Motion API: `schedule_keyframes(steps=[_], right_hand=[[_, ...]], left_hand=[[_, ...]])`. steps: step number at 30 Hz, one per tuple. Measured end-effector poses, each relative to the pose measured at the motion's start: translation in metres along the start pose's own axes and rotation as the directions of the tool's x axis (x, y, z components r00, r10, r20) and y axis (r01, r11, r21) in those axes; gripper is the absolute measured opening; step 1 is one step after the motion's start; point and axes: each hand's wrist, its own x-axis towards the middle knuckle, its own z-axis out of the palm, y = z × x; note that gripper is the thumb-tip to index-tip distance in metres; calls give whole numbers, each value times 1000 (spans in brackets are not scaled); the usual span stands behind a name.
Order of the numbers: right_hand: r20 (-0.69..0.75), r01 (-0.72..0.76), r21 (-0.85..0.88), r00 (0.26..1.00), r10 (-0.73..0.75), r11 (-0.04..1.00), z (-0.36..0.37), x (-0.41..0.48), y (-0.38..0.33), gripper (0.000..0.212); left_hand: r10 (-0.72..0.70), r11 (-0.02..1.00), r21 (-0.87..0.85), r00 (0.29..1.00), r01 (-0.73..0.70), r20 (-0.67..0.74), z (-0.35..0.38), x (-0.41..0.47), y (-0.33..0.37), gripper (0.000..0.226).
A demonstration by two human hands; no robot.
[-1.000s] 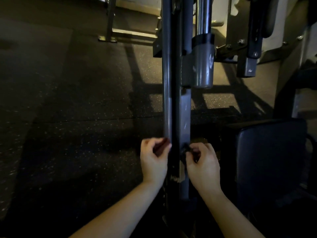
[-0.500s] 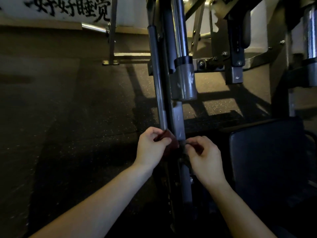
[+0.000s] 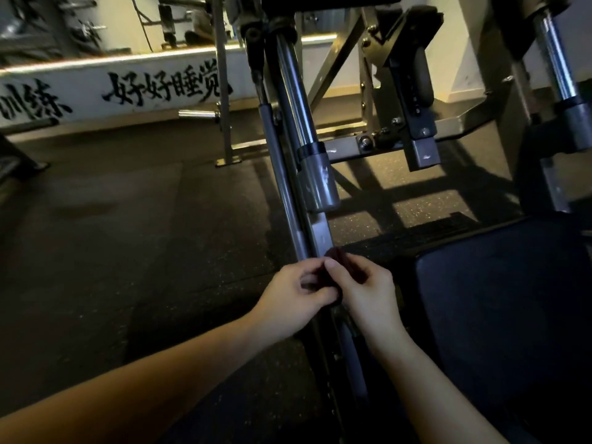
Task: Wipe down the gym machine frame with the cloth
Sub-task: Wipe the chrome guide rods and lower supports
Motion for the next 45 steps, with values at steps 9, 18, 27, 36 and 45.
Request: schedule_keyframes(steps=[9, 18, 27, 36, 45], right_hand=[[-144, -162, -121, 979, 144, 979, -30, 33, 7, 14], [-114, -193, -457, 981, 158, 868, -6, 31, 27, 20], [-104, -65, -782, 994, -26, 620, 13, 30, 45, 6], [-280, -152, -674, 958, -60, 723, 38, 46, 33, 9], [-396, -174, -631, 910, -121, 756, 59, 89, 22, 16]], left_hand=[[-35, 855, 516, 998, 55, -48, -34, 7, 36, 18], [54, 749, 646, 959, 146, -279, -33, 34, 3, 23], [345, 468, 884, 918, 14, -197, -43, 79, -28, 85], [404, 276, 952, 915, -135, 13, -73, 103, -64, 110], [432, 286, 932, 898, -223, 82, -87, 116, -66, 121]])
